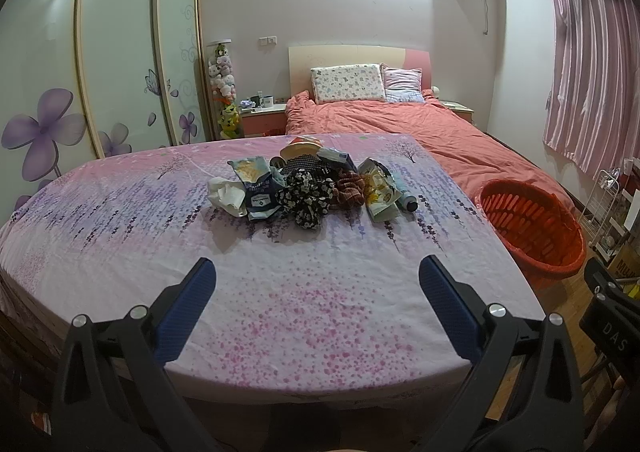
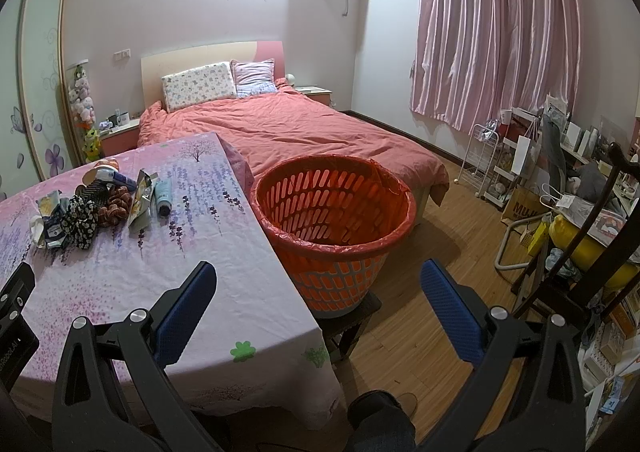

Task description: Collect trash

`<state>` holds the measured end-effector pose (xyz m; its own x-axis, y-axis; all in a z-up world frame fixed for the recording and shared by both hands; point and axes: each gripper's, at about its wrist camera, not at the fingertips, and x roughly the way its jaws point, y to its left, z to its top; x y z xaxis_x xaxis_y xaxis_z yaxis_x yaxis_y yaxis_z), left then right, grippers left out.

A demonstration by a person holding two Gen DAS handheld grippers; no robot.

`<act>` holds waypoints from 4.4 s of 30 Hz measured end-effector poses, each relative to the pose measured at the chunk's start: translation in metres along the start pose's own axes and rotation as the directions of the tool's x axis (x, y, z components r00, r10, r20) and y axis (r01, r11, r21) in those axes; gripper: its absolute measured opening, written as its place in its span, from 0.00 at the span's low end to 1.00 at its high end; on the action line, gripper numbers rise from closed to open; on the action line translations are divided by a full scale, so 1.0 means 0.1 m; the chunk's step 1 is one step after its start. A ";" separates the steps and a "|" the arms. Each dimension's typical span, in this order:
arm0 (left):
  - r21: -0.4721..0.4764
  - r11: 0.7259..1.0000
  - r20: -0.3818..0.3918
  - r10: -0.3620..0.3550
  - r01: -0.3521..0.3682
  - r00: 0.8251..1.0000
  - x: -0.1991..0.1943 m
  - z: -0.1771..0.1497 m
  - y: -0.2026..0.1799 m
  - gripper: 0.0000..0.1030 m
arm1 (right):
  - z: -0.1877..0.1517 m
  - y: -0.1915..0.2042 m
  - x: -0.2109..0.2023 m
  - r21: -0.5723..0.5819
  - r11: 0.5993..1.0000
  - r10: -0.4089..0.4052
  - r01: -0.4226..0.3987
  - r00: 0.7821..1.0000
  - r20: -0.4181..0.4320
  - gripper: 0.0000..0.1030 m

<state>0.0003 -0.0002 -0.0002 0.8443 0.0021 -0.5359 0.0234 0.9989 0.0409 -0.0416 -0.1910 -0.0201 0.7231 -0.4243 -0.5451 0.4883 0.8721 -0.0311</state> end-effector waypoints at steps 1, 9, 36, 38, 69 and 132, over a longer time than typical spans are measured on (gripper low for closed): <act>0.000 1.000 0.000 0.000 0.000 1.000 0.00 0.00 0.00 0.97 | 0.00 0.00 0.00 0.000 1.000 0.000 0.000 1.000 0.000 0.98; 0.000 1.000 -0.001 0.000 0.000 1.000 0.00 0.00 0.00 0.97 | 0.00 0.00 0.00 0.000 1.000 0.000 0.000 1.000 0.000 0.98; 0.000 1.000 -0.003 0.001 -0.001 1.000 0.00 0.00 0.00 0.97 | 0.00 0.00 0.01 0.000 1.000 0.000 0.000 1.000 -0.002 0.98; 0.000 1.000 -0.003 0.001 -0.001 1.000 0.00 0.00 0.00 0.97 | 0.00 0.00 0.01 0.000 1.000 0.000 0.000 1.000 -0.002 0.98; -0.015 1.000 -0.020 -0.001 0.001 1.000 0.12 -0.05 0.02 0.97 | -0.01 0.01 0.05 -0.004 1.000 -0.005 0.005 1.000 -0.005 0.98; -0.260 0.966 -0.325 -0.071 -0.017 0.943 2.57 0.51 1.88 0.42 | 0.66 1.67 2.05 -0.079 0.905 0.371 -0.418 0.865 -0.337 0.29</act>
<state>0.2488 0.1859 -0.0873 0.6205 -0.0539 -0.7824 -0.1304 0.9767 -0.1707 0.2200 -0.1483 -0.0818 0.6419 0.0384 -0.7658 0.1007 0.9859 0.1338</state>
